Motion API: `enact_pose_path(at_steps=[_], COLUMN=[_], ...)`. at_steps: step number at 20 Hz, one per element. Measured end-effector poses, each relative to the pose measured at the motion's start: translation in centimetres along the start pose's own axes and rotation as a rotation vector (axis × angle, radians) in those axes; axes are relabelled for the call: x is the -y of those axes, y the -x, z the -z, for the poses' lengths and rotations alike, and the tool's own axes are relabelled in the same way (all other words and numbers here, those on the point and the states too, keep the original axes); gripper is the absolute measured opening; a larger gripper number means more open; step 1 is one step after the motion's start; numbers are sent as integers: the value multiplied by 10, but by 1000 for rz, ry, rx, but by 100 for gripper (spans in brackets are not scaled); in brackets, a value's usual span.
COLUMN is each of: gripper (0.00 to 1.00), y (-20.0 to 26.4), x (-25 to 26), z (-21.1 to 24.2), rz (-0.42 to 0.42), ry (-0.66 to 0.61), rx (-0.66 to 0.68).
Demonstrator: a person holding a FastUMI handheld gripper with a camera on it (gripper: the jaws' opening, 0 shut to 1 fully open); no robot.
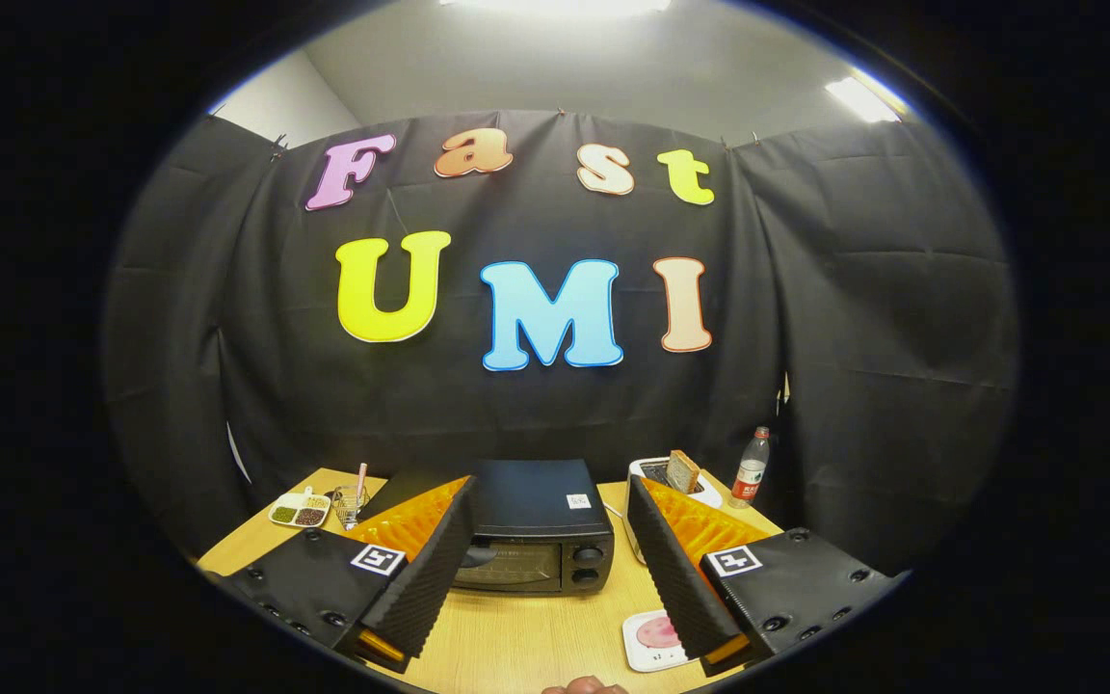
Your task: Open the toaster oven, put the food inside, and close the toaster oven door.
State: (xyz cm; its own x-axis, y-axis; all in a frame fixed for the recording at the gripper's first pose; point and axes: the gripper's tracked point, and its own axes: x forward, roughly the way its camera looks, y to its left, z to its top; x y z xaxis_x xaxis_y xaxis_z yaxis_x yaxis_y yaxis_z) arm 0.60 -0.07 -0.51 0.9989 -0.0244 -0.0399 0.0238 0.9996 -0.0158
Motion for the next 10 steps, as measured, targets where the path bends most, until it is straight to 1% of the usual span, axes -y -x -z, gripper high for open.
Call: enact_pose_path(at_steps=[5, 10], gripper=[98, 98], y=[-19, -47], x=[-17, -39], z=[14, 27], rz=[-5, -16], ry=[2, 0], rx=[-42, -87])
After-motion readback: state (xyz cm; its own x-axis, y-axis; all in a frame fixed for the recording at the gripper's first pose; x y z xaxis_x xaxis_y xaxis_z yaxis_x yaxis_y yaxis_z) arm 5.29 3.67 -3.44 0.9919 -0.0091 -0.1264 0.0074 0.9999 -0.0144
